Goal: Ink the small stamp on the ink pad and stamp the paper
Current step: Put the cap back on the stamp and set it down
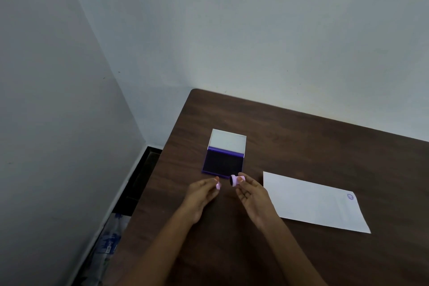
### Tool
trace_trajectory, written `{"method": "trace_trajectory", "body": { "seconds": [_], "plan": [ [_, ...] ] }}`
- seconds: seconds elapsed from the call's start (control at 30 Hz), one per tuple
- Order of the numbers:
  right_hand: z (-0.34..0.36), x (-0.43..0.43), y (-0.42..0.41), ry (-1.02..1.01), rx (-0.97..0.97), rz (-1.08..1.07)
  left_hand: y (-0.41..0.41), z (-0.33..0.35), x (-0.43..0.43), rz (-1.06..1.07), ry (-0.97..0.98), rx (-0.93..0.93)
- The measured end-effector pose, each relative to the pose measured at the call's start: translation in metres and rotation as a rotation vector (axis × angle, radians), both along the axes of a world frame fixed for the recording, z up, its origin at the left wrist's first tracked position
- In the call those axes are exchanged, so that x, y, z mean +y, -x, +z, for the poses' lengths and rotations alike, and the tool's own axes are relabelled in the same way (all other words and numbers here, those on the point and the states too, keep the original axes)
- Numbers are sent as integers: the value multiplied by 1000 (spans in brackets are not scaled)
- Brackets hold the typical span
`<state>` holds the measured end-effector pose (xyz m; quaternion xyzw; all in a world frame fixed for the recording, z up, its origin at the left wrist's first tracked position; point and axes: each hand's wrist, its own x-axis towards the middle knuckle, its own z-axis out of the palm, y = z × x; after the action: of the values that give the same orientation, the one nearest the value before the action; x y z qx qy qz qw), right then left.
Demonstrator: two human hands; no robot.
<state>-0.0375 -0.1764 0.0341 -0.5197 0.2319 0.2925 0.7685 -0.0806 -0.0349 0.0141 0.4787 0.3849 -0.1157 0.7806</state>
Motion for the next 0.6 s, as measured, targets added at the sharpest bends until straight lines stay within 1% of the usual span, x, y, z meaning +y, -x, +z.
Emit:
{"method": "trace_trajectory", "body": {
  "seconds": [0.03,0.1,0.23,0.3,0.33,0.47,0.6],
  "plan": [
    [1,1,1,5,-21,10,0,3,1,26,121,10],
    [3,3,1,40,-82,35,-1,9,2,62,262,3],
    [5,7,3,217,-217,98,-2,17,1,84,394,-42],
    [5,8,5,323,-258,127,-3,20,1,55,426,-67],
    [5,8,7,342,-270,129,-3,22,1,39,434,-78],
    [6,8,11,358,-322,141,-3,24,0,32,420,-79],
    [5,8,13,424,-402,148,-4,28,-4,-46,362,-106]
  ]
}}
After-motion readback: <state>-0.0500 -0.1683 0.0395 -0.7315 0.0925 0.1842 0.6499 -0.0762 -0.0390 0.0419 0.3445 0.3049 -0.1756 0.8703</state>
